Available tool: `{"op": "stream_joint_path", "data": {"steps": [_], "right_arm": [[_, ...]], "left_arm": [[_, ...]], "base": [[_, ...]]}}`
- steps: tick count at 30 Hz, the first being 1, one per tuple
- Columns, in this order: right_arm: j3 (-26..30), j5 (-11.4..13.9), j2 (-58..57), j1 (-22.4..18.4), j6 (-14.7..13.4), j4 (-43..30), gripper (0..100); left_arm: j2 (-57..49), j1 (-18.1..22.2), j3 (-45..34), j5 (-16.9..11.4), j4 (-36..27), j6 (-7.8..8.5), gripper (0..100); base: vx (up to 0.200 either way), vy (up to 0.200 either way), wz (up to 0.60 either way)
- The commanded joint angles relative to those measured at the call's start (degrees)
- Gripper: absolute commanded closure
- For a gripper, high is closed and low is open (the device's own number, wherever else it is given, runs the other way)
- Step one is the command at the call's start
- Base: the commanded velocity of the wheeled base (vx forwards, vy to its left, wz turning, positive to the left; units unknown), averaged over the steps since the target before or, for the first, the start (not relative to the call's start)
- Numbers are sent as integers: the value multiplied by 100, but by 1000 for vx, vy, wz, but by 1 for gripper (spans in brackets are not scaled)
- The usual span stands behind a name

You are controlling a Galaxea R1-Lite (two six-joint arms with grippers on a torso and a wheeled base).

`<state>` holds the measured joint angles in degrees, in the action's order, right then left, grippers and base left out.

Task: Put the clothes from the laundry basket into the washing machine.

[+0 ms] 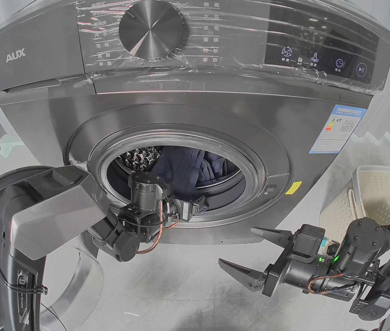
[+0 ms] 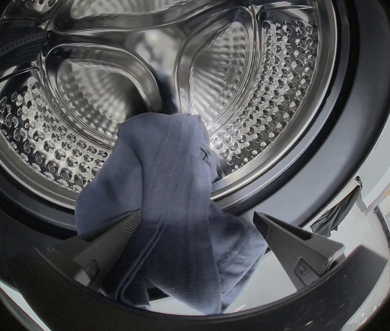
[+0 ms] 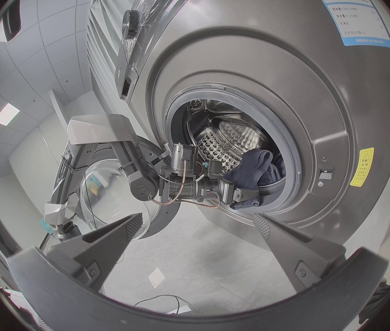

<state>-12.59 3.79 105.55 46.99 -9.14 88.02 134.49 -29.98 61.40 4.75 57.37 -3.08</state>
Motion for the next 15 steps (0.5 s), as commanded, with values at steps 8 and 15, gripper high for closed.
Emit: {"op": "stream_joint_path", "data": {"steps": [8, 15], "right_arm": [[-6, -1, 10, 3, 0, 5, 0], [-6, -1, 1, 3, 0, 5, 0]], "left_arm": [[78, 106, 153, 8, 11, -26, 100], [60, 45, 539, 43, -50, -412, 100]], "base": [[0, 0, 0], [0, 0, 0]]}}
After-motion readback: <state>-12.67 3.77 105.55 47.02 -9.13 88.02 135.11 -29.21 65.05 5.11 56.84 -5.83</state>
